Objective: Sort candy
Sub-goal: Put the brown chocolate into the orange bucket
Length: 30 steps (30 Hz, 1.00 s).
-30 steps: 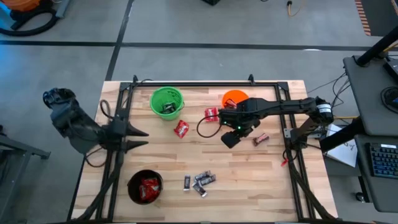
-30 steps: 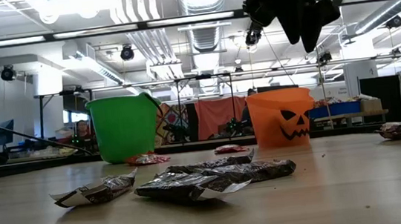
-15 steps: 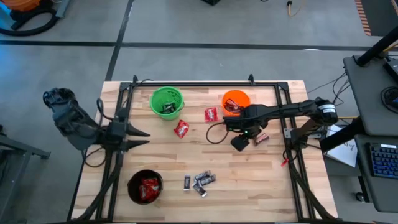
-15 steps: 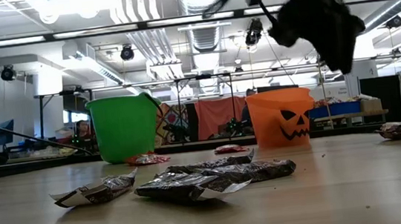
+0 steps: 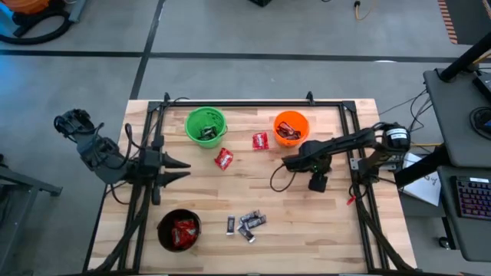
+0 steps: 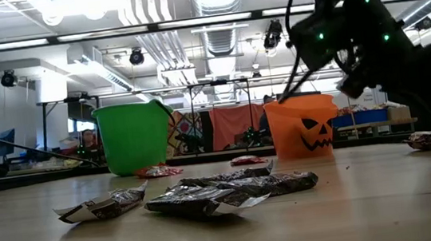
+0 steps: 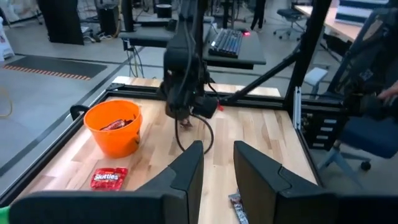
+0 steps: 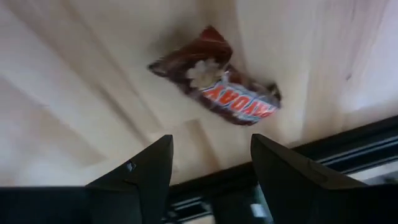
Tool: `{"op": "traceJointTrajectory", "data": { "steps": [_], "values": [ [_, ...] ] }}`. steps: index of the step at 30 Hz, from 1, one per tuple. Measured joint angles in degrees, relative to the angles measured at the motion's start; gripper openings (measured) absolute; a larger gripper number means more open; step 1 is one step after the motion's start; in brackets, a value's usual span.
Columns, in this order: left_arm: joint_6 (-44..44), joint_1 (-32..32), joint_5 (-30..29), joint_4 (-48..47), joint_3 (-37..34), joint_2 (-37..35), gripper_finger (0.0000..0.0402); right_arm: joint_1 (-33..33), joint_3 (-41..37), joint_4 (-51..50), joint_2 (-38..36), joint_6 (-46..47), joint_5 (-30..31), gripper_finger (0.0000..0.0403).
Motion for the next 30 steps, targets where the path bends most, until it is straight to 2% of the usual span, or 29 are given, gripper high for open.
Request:
{"op": "traceJointTrajectory", "data": {
  "steps": [3, 13, 16, 24, 27, 30],
  "values": [
    [0.0, 0.0, -0.5, 1.0, -0.9, -1.3, 0.0074, 0.0, -0.5, 1.7, 1.7, -2.2, 2.6, 0.0209],
    [0.0, 0.2, -3.0, 1.3, -1.3, -2.7, 0.0074, 0.0, -1.3, 6.9, 7.0, -9.8, 2.8, 0.0205],
    [0.0, 0.3, -3.0, 1.3, -1.3, -2.6, 0.0074, 0.0, -1.0, 7.2, 7.6, -10.8, 2.8, 0.0181],
    [0.0, 0.3, -4.6, 1.2, -1.3, -2.5, 0.0074, 0.0, 1.1, 7.5, 7.2, -10.4, 2.2, 0.0068],
    [0.1, 0.3, -5.0, 1.2, -1.3, -2.6, 0.0074, 0.0, 2.6, 7.5, 7.2, -9.8, 0.8, 0.0051],
    [0.0, 0.3, -5.0, 1.2, -1.3, -2.6, 0.0074, 0.0, 5.3, 7.1, 6.8, -7.9, -3.8, 0.0048]
  ]
}}
